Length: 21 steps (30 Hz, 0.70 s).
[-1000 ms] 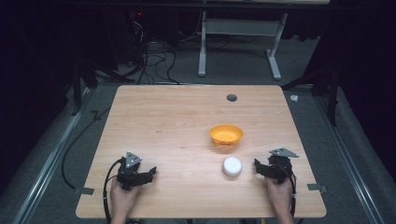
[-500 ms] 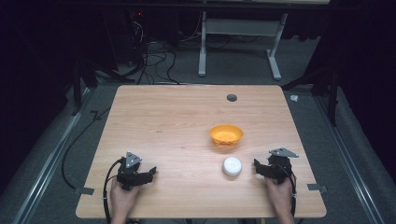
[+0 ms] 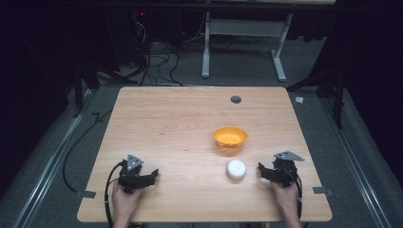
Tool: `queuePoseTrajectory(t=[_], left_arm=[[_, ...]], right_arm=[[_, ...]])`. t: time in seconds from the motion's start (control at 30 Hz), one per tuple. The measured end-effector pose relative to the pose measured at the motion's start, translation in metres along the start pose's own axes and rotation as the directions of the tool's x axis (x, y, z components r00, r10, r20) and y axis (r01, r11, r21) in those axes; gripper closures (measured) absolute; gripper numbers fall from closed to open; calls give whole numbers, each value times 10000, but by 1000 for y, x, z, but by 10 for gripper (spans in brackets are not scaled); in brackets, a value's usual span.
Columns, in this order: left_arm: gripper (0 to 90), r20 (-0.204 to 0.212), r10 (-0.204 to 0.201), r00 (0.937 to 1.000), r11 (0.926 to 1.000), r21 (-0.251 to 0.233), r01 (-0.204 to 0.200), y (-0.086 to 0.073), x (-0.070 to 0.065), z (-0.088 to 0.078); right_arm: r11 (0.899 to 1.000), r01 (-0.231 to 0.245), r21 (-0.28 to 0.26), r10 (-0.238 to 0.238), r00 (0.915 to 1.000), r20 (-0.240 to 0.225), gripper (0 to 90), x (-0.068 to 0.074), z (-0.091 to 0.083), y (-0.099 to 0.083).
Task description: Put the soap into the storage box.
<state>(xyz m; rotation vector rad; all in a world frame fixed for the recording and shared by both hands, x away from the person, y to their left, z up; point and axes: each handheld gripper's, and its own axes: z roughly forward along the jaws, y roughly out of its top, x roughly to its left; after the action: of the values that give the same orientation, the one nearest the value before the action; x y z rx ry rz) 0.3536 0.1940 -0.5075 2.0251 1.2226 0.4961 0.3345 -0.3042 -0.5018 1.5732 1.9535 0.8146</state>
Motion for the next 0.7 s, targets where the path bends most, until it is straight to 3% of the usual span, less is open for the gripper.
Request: queuePoseTrajectory(t=[0.3,0.7], left_arm=[[204,-111,-32,9999,10000,26,32,0,0,0],[182,-218,-49,9998,9999,94,51,0,-1,1]], right_arm=[[9995,-322,-77,319,9991,-287,256,-2,-5,-1],[9985,-118,-542,77,9972,-740,258,8,-23,-4]])
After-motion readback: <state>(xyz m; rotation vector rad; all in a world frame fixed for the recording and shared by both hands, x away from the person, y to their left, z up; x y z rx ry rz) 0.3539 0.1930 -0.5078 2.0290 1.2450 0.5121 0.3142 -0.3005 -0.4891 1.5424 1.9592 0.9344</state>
